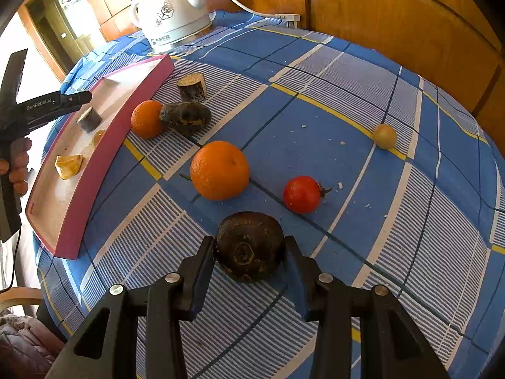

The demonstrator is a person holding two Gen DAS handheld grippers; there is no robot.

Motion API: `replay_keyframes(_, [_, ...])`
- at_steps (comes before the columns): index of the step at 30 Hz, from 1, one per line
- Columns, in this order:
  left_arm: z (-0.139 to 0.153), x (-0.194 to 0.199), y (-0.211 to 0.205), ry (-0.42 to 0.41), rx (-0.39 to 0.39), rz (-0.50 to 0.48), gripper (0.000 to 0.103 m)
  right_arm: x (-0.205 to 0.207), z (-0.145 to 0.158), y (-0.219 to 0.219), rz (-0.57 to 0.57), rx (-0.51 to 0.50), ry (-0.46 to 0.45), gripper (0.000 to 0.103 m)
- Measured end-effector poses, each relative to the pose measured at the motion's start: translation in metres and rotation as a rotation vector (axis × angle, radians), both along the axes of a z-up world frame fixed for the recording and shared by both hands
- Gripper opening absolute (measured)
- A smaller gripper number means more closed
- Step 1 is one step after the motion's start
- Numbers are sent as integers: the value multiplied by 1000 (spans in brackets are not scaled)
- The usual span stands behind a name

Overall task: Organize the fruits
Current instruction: 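Lower the log slice into the pink tray and open the left gripper, then carry the dark round fruit into the pink tray and open the right gripper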

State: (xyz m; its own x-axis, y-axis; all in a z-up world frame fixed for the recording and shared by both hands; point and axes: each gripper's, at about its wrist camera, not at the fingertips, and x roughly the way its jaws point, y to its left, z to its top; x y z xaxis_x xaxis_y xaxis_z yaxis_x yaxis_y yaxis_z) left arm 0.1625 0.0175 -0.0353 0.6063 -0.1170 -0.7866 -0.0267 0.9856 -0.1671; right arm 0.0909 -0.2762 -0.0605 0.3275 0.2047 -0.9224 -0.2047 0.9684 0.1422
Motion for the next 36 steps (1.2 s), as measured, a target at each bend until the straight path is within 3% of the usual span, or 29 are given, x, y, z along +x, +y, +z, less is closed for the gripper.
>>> replay_keyframes(2, [3, -7, -1, -19, 43, 17, 53, 0, -1, 0, 3, 6, 9, 44])
replay_keyframes(4, [8, -17, -4, -50, 75, 21, 55, -1, -1, 3, 16, -15, 5, 43])
replay_keyframes(8, [18, -43, -8, -95, 100, 55, 82, -1, -1, 4, 15, -20, 4, 43])
replay_keyframes(11, [25, -60, -14, -134, 129, 63, 97, -1, -1, 4, 15, -25, 0, 43])
replay_keyframes(14, [28, -77, -21, -168, 158, 54, 103, -1, -2, 4, 12, -21, 0, 43])
replay_keyframes(19, [32, -96, -27, -193, 198, 57, 103, -1, -3, 3, 8, -17, 0, 43])
replay_keyframes(28, [37, -115, -27, -237, 202, 99, 103, -2, -3, 5, 12, -29, -11, 43])
replay_keyframes(36, [34, -119, -26, -225, 195, 125, 103, -5, -3, 6, 19, -39, -27, 43])
